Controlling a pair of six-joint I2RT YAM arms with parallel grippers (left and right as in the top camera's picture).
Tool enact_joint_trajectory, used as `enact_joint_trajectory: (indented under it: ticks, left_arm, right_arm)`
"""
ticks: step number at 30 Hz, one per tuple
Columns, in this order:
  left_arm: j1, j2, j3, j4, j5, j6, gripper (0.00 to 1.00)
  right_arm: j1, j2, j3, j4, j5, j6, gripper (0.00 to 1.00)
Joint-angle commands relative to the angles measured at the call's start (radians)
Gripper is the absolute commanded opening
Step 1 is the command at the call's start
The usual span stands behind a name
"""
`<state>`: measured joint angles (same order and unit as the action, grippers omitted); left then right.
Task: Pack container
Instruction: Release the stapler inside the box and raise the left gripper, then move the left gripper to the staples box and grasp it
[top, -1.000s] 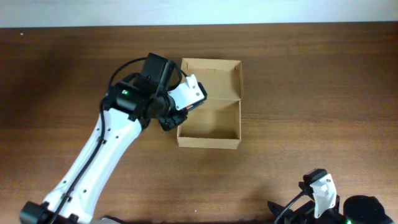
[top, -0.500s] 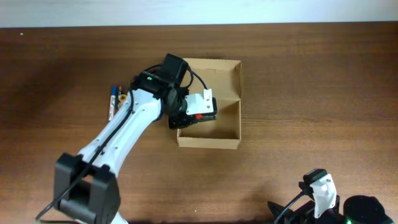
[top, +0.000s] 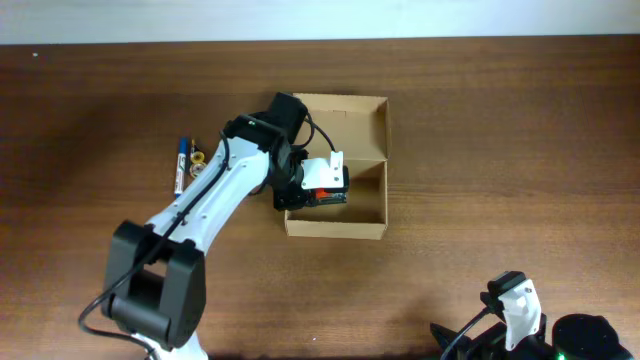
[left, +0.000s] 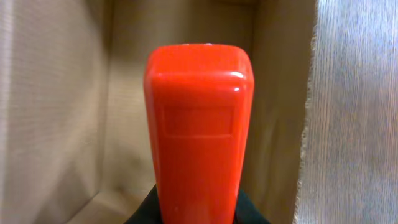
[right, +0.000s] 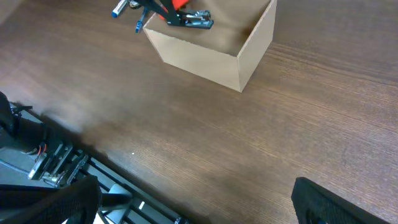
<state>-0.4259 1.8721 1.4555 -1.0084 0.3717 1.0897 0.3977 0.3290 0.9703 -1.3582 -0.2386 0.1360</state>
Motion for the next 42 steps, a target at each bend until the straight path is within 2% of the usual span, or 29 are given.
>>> enact_joint_trajectory:
  ticks: [1, 10, 14, 16, 20, 28, 35, 38, 42]
  left_arm:
    - [0.002, 0.028, -0.004, -0.003, 0.037, 0.027, 0.02]
    - [0.002, 0.043, -0.004, -0.028, 0.043, 0.026, 0.03]
    - [0.002, 0.043, -0.004, -0.056, 0.044, 0.026, 0.22]
    - [0.002, 0.043, -0.004, -0.06, 0.044, 0.026, 0.27]
    - [0.002, 0.043, -0.004, -0.062, 0.044, 0.026, 0.37]
    - [0.002, 0.042, 0.006, -0.062, 0.044, 0.024, 0.44]
    - [0.003, 0.025, 0.188, -0.088, 0.041, -0.209, 0.44]
    - [0.01, 0.023, 0.303, -0.134, -0.006, -0.26, 0.44]
    - [0.04, 0.023, 0.407, -0.155, -0.1, -0.406, 0.44]
  right_arm:
    - [-0.006, -0.002, 0.001, 0.003, -0.013, 0.008, 0.99]
    - [-0.006, -0.002, 0.001, 0.003, -0.013, 0.007, 0.99]
    - [-0.006, -0.002, 0.001, 0.003, -0.013, 0.008, 0.99]
    - [-0.006, -0.002, 0.001, 0.003, -0.013, 0.008, 0.99]
    - [-0.006, -0.002, 0.001, 0.002, -0.013, 0.008, 0.99]
    - [-0.006, -0.002, 0.001, 0.003, -0.013, 0.008, 0.99]
    - [-0.006, -0.002, 0.001, 0.002, -0.013, 0.008, 0.99]
    - [-0.006, -0.002, 0.001, 0.003, -0.013, 0.008, 0.99]
    - [-0.006, -0.002, 0.001, 0.003, -0.013, 0.008, 0.99]
